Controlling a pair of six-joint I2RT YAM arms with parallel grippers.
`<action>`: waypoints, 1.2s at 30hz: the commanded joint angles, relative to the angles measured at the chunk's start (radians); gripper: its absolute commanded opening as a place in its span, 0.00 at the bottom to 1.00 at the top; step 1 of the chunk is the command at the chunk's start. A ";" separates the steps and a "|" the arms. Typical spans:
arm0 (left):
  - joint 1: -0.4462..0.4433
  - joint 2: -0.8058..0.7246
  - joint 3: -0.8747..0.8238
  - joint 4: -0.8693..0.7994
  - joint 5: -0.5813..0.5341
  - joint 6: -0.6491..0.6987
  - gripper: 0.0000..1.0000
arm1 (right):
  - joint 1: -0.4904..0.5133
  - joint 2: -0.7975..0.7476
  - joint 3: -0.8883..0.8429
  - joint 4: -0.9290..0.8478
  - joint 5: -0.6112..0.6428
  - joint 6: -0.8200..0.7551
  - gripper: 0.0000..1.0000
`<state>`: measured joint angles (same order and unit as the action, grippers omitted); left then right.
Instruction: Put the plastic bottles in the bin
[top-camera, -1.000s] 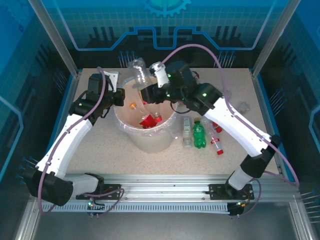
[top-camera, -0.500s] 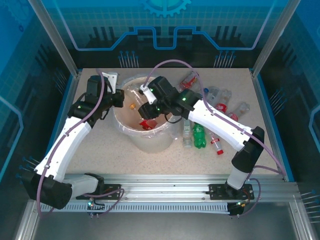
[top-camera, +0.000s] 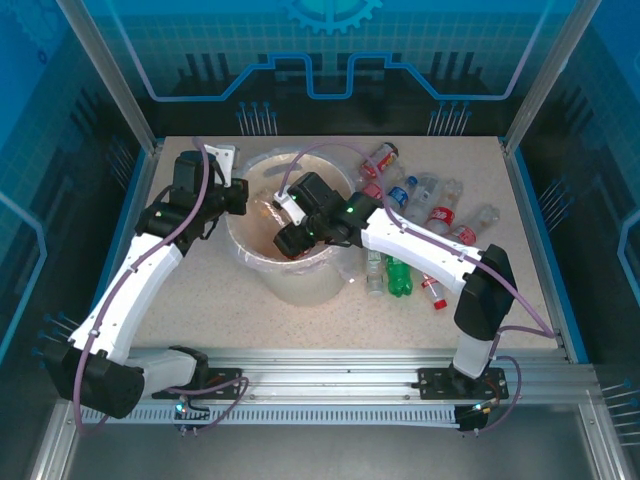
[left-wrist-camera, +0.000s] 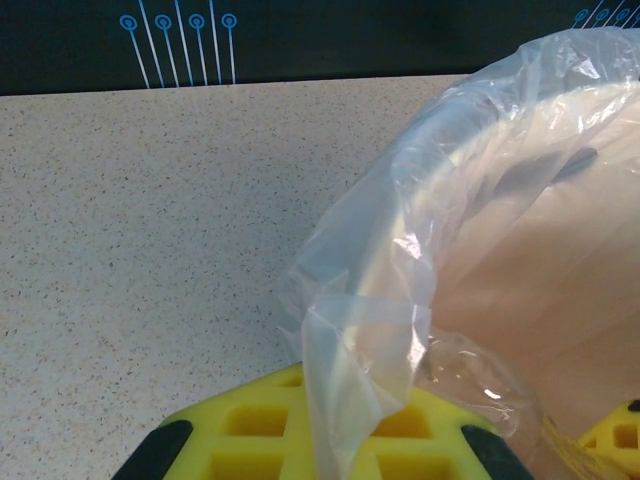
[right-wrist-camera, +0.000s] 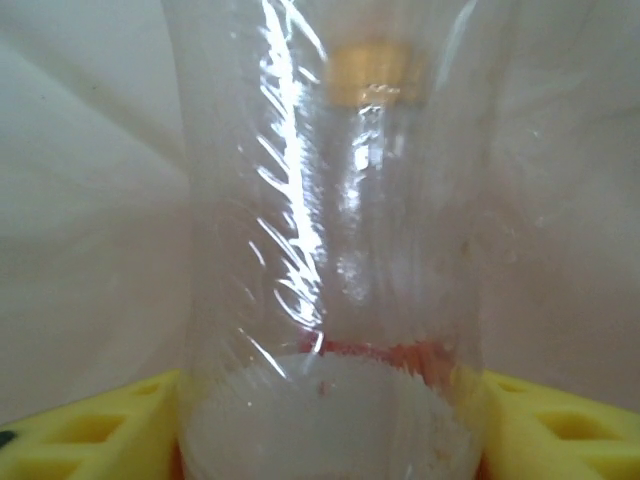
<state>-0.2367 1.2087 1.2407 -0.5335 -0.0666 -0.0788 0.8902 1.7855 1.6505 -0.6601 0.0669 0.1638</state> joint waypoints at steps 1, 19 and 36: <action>-0.001 0.007 -0.023 0.001 0.011 -0.019 0.00 | 0.015 -0.011 -0.005 0.010 -0.015 -0.034 0.79; -0.002 0.017 -0.024 0.001 0.006 -0.016 0.00 | 0.015 -0.186 0.109 0.019 0.047 -0.115 1.00; -0.001 0.018 -0.023 0.000 0.003 -0.015 0.00 | -0.329 -0.512 -0.062 -0.103 0.171 0.079 0.99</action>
<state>-0.2367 1.2098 1.2407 -0.5335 -0.0673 -0.0784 0.6228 1.3163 1.6344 -0.6724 0.1711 0.1757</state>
